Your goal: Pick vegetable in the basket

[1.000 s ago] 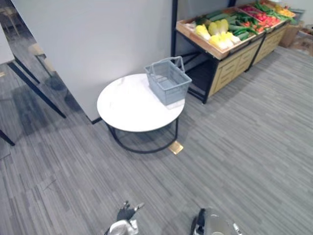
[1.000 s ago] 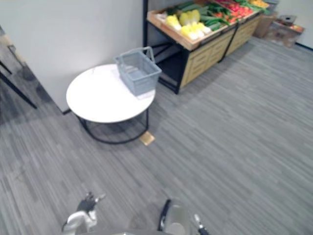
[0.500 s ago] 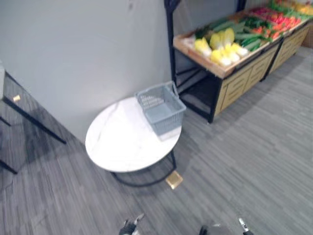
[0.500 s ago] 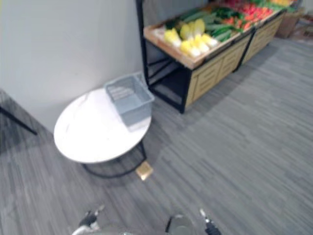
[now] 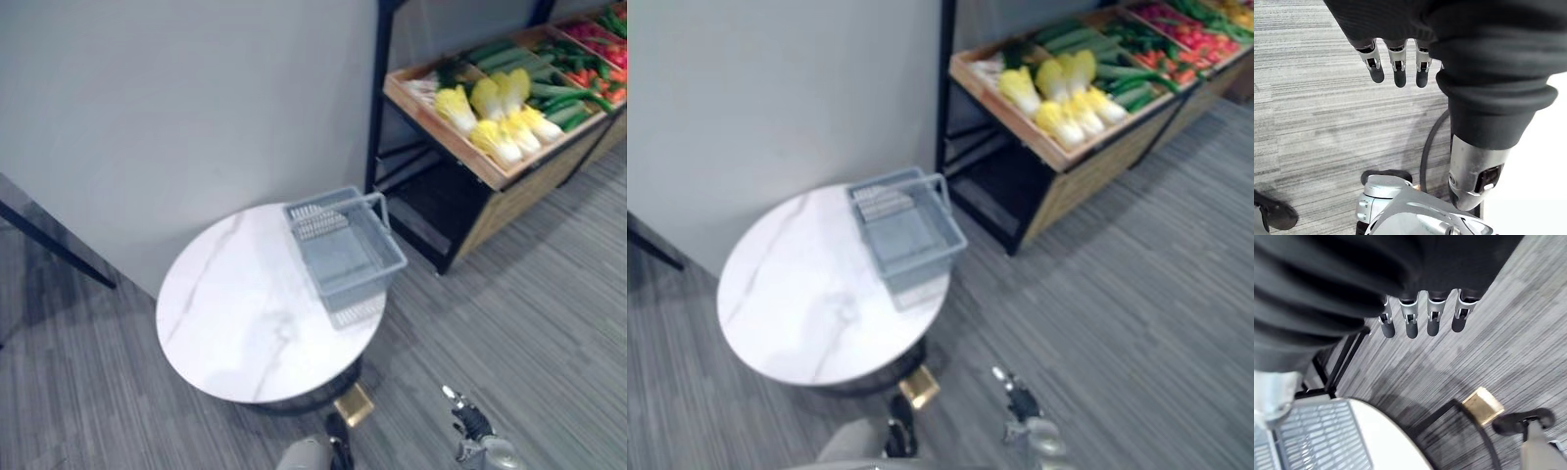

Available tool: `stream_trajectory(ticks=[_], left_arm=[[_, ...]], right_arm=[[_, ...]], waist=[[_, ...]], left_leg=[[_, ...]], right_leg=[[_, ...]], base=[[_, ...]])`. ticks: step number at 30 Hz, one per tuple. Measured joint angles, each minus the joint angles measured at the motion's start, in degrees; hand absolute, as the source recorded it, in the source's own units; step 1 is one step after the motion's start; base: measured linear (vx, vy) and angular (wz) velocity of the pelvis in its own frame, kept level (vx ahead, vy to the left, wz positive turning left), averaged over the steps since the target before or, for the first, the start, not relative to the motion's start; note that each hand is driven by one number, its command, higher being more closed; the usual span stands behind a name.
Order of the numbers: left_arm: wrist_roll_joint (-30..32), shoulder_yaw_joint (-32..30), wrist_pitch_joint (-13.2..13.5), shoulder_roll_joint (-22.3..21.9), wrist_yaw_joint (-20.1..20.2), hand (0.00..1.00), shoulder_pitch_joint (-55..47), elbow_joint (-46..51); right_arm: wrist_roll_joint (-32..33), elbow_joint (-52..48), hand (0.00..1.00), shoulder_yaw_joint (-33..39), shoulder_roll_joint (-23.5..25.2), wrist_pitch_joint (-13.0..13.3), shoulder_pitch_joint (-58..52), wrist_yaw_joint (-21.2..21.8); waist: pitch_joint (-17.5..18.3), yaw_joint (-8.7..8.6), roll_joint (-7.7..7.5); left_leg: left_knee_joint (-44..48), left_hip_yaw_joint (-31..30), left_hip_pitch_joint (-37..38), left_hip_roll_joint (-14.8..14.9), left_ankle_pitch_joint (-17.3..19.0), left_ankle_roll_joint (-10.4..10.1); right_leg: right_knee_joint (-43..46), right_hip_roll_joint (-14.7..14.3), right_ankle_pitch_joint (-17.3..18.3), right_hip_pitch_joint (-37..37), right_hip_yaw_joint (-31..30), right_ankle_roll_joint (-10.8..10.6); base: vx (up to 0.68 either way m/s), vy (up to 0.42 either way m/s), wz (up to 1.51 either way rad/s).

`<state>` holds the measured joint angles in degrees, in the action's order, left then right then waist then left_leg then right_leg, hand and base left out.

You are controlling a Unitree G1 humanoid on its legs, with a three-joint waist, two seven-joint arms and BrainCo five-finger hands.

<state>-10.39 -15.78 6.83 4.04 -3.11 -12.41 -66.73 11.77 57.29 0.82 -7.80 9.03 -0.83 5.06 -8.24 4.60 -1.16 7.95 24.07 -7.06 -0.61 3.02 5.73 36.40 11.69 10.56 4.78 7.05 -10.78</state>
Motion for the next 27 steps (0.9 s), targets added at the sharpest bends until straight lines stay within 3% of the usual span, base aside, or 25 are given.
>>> stream_trajectory(ticks=[1,2,3,4,5,6,8,11,14,15,16,18,20,22,25,27], left_arm=[[0.0,1.3,-0.2,0.4,-0.2,0.0,-0.1,0.0],[-0.1,2.4,-0.4,0.6,-0.2,0.0,0.0,0.0],[-0.1,4.0,-0.7,1.2,-0.2,0.0,-0.2,0.0],[-0.2,4.9,-0.8,1.8,-0.3,0.0,0.0,0.2],[-0.7,5.2,-0.8,2.0,-0.5,0.0,0.2,0.5],[-0.8,5.4,-0.7,2.1,-0.7,0.0,1.3,1.3],[-1.4,6.5,0.0,2.3,-1.0,0.0,3.0,2.4],[-3.4,6.9,0.6,2.1,-1.5,0.0,4.1,3.0],[-4.8,5.6,0.7,1.9,-1.7,0.0,4.1,3.0],[-4.7,-2.8,0.6,-0.6,-1.6,0.0,2.7,1.6],[-4.7,-4.2,0.5,-2.1,-1.6,0.0,2.6,1.1],[-4.6,-5.1,0.4,-2.7,-1.5,0.0,2.3,0.1],[-4.5,-6.0,0.6,-2.9,-1.4,0.0,1.8,-0.2],[-4.4,-8.3,0.5,-3.5,-1.3,0.0,1.3,-0.2],[-4.0,-8.2,0.1,-3.2,-1.9,0.0,0.2,0.2],[-2.2,-7.0,0.1,-3.3,-2.5,0.0,-1.2,0.1]], right_arm=[[-0.1,0.1,0.0,-1.1,0.2,0.0,-0.3,0.4],[-0.2,0.1,0.0,-1.3,0.3,-0.1,-0.5,0.5],[-0.3,0.1,0.0,-1.4,0.6,-0.2,-1.4,0.5],[-0.3,0.1,0.0,-1.4,1.1,-0.3,-2.0,0.4],[-0.3,0.1,0.0,-1.4,1.2,-0.3,-2.2,0.5],[-0.1,0.1,0.0,-1.3,1.3,-0.3,-2.3,0.4],[0.1,0.1,0.0,-1.1,1.3,-0.4,-2.5,0.3],[0.2,1.9,0.0,0.4,2.4,-0.4,-2.5,0.2],[1.3,2.6,0.0,1.2,2.7,-0.4,-2.8,0.0],[2.9,5.7,0.0,2.9,2.6,-0.5,-2.6,-0.3],[2.8,6.7,0.0,3.3,1.4,-0.7,-1.5,-0.3],[2.8,6.8,0.0,3.4,0.7,-0.8,-0.1,-0.3],[2.8,7.5,0.0,3.7,0.3,-0.9,0.6,-0.4],[2.8,8.4,0.0,6.7,0.6,-1.0,0.5,-0.8],[2.8,8.3,0.0,11.9,-1.1,-0.8,0.7,-2.7],[2.4,7.6,0.0,15.4,-3.6,-0.7,1.1,-3.9]], waist=[[-0.2,-0.19,0.17],[-0.3,-0.65,0.37],[-0.3,-1.5,0.57],[-0.6,-2.27,0.72],[-0.6,-2.71,0.53],[-0.6,-3.1,0.43],[-0.6,-2.92,0.2],[-0.6,-2.55,-0.02],[-0.4,-2.24,-0.49],[1.5,-2.06,-0.64],[1.5,-1.96,1.4],[1.5,-1.82,2.49],[1.5,-1.86,2.58],[1.4,-3.05,2.25],[1.2,-2.67,2.02],[1.4,-2.85,2.82]], left_leg=[[-0.9,-1.3,3.9,-1.0,1.2,-0.4],[-0.9,-2.1,5.8,-1.2,1.6,-0.5],[-2.1,-4.3,9.7,-2.0,2.2,-0.7],[-3.5,-5.9,12.8,-2.6,2.5,-1.2],[-3.9,-6.8,13.9,-2.7,2.5,-1.2],[-4.3,-9.4,15.0,-2.7,2.5,-1.3],[-4.7,-13.5,15.3,-2.5,2.9,-2.2],[-4.0,-21.1,15.0,-0.4,5.0,-5.5],[-2.0,-26.2,13.1,1.7,6.7,-8.2],[-1.6,-29.2,11.4,8.2,6.7,-13.5],[-4.3,-28.4,12.1,10.8,4.3,-15.8],[-7.8,-27.6,12.4,12.8,0.0,-16.6],[-7.7,-27.6,11.3,13.5,-2.6,-17.0],[-7.4,-25.9,9.3,13.9,-5.0,-16.4],[-10.3,-15.9,9.2,13.8,-9.3,-15.6],[-11.4,-13.4,9.2,13.8,-9.5,-15.6]], right_leg=[[13.3,1.0,-3.4,-4.4,-1.5,-5.5],[17.8,1.6,-3.3,-5.7,-0.8,-5.2],[23.3,3.0,-2.1,-7.7,1.8,-3.2],[24.6,4.1,-0.1,-9.4,3.6,-0.3],[23.7,4.6,0.8,-10.4,4.6,1.2],[20.1,5.2,1.8,-12.4,6.1,2.8],[11.5,6.3,2.4,-14.5,7.1,3.9],[-14.5,5.4,0.7,-12.5,1.7,3.4],[-24.5,4.5,-3.5,-12.5,-3.2,2.8],[-26.6,1.2,-10.6,-11.0,1.8,1.6],[-26.5,-0.9,-10.0,-10.2,3.6,2.6],[-26.5,-2.8,-9.2,-10.1,5.4,3.9],[-27.5,-3.6,-8.8,-9.0,8.0,4.7],[-30.0,-3.2,-8.3,-6.4,12.7,5.4],[-31.6,-2.9,-7.8,-5.8,14.9,5.4],[-32.4,-3.4,-8.1,-5.6,14.9,5.0]], base=[[0.43,0.151,0.27],[0.52,0.139,0.57],[0.4,0.054,0.79],[0.38,0.016,0.82],[0.35,-0.045,0.94],[0.26,-0.072,0.84],[0.29,-0.143,1.09],[0.27,-0.296,1.19],[0.32,-0.614,1.26],[0.56,-1.086,1.92],[0.54,-1.06,1.78],[0.16,-0.402,0.44],[0.07,-0.294,0.61],[-0.02,-0.107,0.96],[-0.09,-0.038,0.57],[-0.08,-0.007,0.28]])
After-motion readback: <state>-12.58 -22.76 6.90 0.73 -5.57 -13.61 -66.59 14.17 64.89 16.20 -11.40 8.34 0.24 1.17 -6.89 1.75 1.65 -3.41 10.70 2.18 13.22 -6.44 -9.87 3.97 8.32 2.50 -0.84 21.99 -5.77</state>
